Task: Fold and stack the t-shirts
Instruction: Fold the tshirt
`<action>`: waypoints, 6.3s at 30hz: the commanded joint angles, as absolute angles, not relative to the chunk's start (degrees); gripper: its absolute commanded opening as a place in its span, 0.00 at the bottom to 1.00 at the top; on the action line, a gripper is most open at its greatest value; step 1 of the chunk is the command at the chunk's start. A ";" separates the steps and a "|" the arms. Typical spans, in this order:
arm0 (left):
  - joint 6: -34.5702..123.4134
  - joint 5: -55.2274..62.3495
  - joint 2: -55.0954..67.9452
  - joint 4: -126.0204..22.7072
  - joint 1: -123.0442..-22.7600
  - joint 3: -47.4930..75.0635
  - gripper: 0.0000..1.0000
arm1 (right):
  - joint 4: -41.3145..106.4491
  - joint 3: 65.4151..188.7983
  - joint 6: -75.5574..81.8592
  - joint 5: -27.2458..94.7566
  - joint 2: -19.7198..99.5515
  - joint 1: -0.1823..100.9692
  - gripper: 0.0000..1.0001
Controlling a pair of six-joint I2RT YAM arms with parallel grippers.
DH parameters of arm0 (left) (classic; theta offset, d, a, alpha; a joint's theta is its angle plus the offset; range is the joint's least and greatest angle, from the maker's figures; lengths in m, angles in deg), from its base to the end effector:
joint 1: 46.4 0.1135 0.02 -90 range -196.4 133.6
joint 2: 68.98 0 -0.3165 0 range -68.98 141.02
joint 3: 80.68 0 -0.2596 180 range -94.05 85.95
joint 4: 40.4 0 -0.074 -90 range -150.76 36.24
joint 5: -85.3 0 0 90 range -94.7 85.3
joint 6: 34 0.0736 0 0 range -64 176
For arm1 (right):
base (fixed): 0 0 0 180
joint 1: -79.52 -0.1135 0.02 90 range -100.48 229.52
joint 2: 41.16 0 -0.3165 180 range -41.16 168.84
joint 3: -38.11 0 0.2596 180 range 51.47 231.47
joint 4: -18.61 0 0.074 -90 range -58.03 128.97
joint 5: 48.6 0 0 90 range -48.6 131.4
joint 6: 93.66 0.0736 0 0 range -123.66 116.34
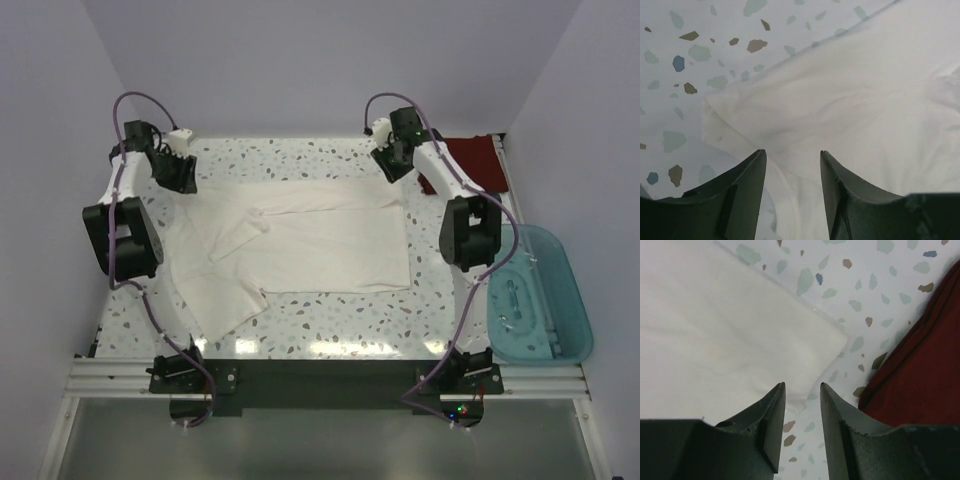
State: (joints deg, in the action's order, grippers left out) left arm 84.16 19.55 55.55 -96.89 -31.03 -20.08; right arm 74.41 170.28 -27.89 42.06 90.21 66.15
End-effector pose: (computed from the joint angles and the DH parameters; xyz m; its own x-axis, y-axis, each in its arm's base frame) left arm 0.5143 0.1100 0.2269 -0.7731 0.2337 -0.5896 0.3533 0.9308 -0.0943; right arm 0.5581 0.1318 0.2337 -0.6345 -0.5726 -0.5192 -0.5321 0.8108 -0.2440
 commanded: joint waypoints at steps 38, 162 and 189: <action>104.40 34.40 39.22 -118.07 -30.41 -7.13 0.74 | 89.36 155.20 -39.60 31.40 72.08 64.85 0.66; 119.99 21.49 49.23 -120.74 -34.01 -21.19 0.00 | 98.07 155.80 -56.84 36.83 80.30 64.23 0.00; 115.15 20.09 55.20 -115.02 -34.97 -24.52 0.00 | 94.03 162.65 -55.35 42.18 87.42 64.23 0.02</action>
